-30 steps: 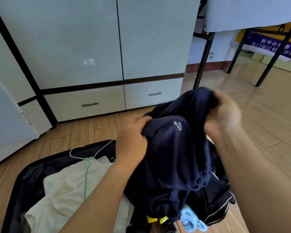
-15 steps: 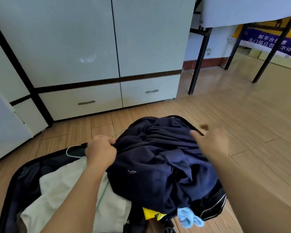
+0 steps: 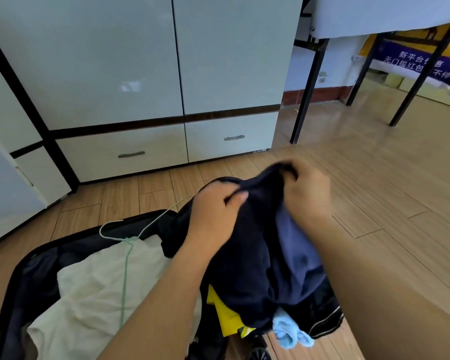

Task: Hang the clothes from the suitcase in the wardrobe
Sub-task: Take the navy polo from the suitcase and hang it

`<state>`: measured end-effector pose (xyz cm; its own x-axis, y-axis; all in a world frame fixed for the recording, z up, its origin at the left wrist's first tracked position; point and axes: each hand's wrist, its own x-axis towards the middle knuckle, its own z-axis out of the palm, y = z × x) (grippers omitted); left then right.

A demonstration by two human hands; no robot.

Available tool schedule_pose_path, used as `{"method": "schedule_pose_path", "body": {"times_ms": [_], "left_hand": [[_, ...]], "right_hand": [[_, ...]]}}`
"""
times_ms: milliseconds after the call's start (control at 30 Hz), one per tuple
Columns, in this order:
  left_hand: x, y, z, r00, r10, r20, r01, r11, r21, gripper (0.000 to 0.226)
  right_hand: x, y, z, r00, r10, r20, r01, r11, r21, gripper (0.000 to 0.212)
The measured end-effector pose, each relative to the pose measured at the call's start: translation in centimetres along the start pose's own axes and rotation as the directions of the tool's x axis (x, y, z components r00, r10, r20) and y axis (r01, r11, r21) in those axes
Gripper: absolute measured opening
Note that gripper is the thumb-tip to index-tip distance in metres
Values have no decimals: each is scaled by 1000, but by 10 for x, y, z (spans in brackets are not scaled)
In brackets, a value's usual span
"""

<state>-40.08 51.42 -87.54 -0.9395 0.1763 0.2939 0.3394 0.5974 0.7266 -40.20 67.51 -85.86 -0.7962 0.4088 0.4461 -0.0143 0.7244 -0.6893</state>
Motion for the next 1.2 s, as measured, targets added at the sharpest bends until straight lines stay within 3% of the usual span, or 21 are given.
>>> {"method": "schedule_pose_path", "body": {"times_ms": [67,133,200,233,267,333,367,400,467,533,567,633,700,800,867,900,967,1033,1100,1167,1200], "left_hand": [[15,31,-26,943,201,-263,-211,977,-10,16],[21,54,-52,755,366,-545,-400,915,60,17],[25,57,-71,581,396,-711,-439,888,136,17],[27,51,-77,560,372,-741,-417,899,136,17],[28,42,-79,603,322,-730,-369,924,103,18],[26,20,-76,836,63,-546,-70,998,7,28],[24,8,-69,917,-139,-374,157,987,18,39],[20,-1,-62,931,-293,-220,320,942,102,47],[10,-7,-49,941,-339,7,328,915,233,34],[0,-4,-36,918,-316,238,293,947,127,11],[-5,-1,-28,878,-316,358,324,945,39,10],[-13,1,-12,827,-301,475,380,922,-76,14],[-18,-1,1,867,-251,431,300,953,-48,16],[-25,-3,16,863,-223,453,237,971,26,10],[-27,-6,22,844,-202,497,209,977,42,44],[-27,-9,25,844,-205,496,218,975,32,67],[-24,-12,26,864,-216,454,261,964,-39,108],[-19,-15,24,907,-201,371,273,950,-153,129],[-14,-15,20,928,-197,316,274,936,-220,137],[-11,-13,14,945,-188,269,255,936,-244,139],[-9,-12,12,957,-180,226,238,935,-262,140]], "right_hand": [[15,-32,-24,974,-93,-206,122,983,136,21],[24,-65,-47,861,-298,-411,366,926,95,24],[29,-78,-58,740,-477,-474,513,856,-60,27],[30,-76,-57,764,-487,-422,495,863,-99,26],[29,-70,-53,846,-422,-325,410,906,-110,26],[23,-46,-37,996,-86,6,86,989,-119,23],[17,-35,-28,977,121,177,-106,990,-90,18],[11,-30,-24,894,290,343,-303,953,-15,16],[2,-26,-20,663,455,595,-647,749,147,19],[-1,-29,-22,496,442,747,-833,485,267,20],[0,-29,-22,466,440,767,-874,362,324,24],[4,-26,-19,460,459,760,-882,136,452,32],[6,-31,-20,499,443,745,-850,83,520,31],[5,-41,-28,497,225,838,-849,-75,524,38],[5,-41,-26,545,148,825,-838,75,540,22],[5,-40,-24,587,195,786,-809,198,554,15],[8,-35,-17,658,325,680,-748,384,541,23],[10,-21,-10,742,413,528,-660,587,469,16],[8,-1,-2,865,362,347,-419,902,102,8],[-3,9,5,951,208,228,-137,947,-291,8],[-7,7,6,974,157,164,-99,944,-316,15]]}}
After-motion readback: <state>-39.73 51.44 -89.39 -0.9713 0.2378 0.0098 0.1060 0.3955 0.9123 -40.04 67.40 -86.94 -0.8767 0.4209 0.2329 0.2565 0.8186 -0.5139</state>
